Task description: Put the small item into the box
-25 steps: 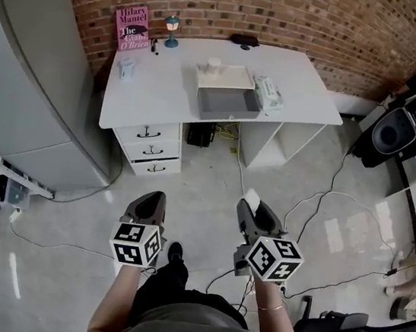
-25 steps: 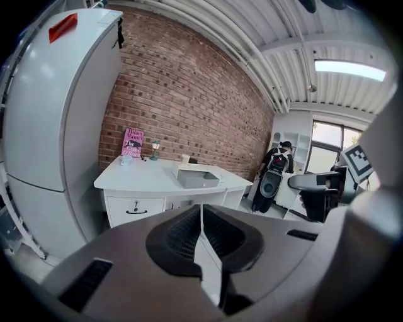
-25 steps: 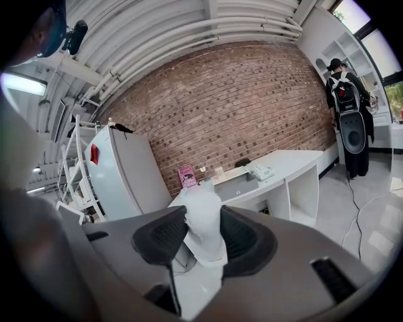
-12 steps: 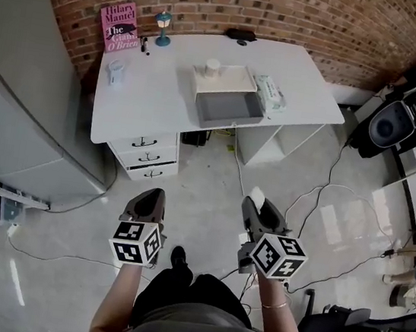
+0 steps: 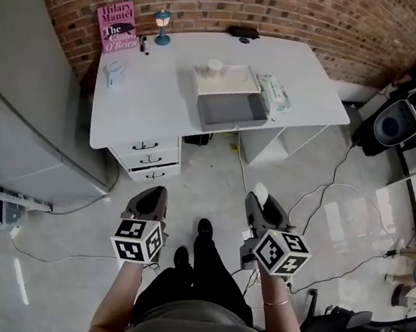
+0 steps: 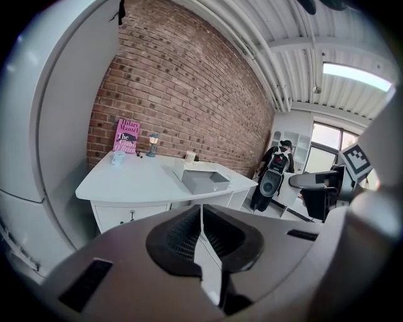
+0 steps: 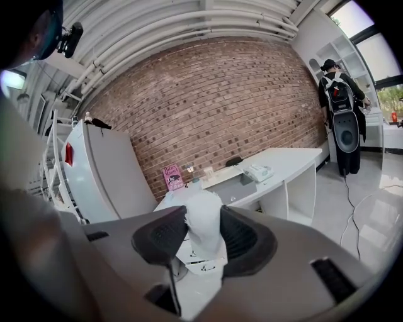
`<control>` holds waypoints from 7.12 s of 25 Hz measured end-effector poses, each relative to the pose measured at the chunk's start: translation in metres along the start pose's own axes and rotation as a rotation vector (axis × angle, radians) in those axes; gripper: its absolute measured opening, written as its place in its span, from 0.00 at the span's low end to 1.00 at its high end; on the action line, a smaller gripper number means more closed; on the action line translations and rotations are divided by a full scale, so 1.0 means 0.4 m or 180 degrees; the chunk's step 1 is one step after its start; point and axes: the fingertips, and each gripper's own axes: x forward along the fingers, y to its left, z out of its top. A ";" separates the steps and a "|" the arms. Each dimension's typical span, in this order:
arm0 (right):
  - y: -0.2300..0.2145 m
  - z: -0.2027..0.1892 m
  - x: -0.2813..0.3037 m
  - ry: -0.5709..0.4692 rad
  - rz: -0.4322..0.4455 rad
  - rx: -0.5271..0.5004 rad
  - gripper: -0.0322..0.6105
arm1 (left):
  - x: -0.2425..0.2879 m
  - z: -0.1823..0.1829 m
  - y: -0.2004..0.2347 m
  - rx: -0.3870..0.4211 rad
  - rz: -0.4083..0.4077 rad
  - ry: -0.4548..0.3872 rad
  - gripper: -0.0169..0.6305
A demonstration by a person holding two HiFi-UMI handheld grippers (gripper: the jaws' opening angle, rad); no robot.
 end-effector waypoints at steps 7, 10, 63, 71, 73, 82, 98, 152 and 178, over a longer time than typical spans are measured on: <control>-0.016 0.065 0.084 -0.0080 0.0093 -0.0014 0.31 | 0.070 0.045 0.019 0.0055 0.0070 -0.0014 0.07; -0.031 0.098 0.126 -0.0101 0.0124 -0.0019 0.31 | 0.104 0.068 0.027 0.0061 0.0098 -0.0022 0.07; -0.086 0.240 0.717 0.0849 0.0925 -0.1115 0.31 | 0.265 0.132 0.189 -0.0610 0.1270 -0.0065 0.07; -0.057 0.166 0.758 0.1237 0.1109 -0.1746 0.31 | 0.250 0.102 0.209 -0.0737 0.1366 -0.0053 0.07; -0.050 0.156 0.767 0.1298 0.1147 -0.1883 0.31 | 0.246 0.101 0.215 -0.0748 0.1393 -0.0055 0.07; -0.037 0.114 0.809 0.1568 0.1248 -0.2412 0.31 | 0.234 0.099 0.222 -0.0778 0.1449 -0.0057 0.07; -0.069 0.004 0.897 0.2204 0.1178 -0.3191 0.31 | 0.231 0.084 0.244 -0.0851 0.1502 -0.0063 0.07; -0.021 0.120 0.853 0.1477 0.0995 -0.2548 0.23 | 0.235 0.093 0.232 -0.0711 0.1298 -0.0011 0.07; -0.106 0.204 0.604 0.0852 0.0593 -0.1586 0.06 | 0.357 0.212 0.151 -0.0221 0.0747 -0.0071 0.07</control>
